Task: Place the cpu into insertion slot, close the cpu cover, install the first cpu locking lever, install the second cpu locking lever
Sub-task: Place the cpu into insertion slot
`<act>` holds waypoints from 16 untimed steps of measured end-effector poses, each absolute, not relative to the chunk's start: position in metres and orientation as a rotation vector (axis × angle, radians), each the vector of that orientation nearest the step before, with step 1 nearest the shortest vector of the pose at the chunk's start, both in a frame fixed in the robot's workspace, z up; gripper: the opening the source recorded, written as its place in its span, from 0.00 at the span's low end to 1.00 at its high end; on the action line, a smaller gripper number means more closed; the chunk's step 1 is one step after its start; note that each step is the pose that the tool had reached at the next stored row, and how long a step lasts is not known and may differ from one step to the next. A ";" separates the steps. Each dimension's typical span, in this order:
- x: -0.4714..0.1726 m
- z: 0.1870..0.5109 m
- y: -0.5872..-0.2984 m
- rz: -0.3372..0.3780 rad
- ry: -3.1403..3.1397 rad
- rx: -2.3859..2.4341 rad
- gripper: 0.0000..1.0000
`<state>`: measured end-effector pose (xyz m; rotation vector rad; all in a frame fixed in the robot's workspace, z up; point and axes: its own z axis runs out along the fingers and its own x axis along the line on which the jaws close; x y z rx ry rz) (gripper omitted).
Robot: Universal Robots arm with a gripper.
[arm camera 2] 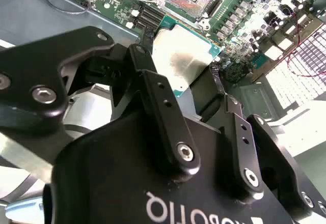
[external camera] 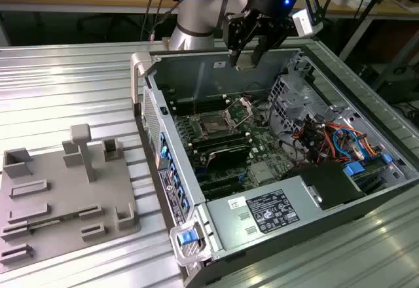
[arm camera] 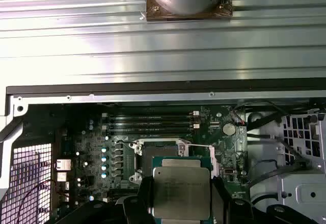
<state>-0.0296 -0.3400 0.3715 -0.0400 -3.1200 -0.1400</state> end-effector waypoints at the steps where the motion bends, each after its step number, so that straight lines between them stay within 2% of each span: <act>1: -0.030 0.372 -0.340 -0.140 -3.120 -0.040 0.55; 16: -0.035 0.371 -0.340 -0.140 -3.120 -0.041 0.55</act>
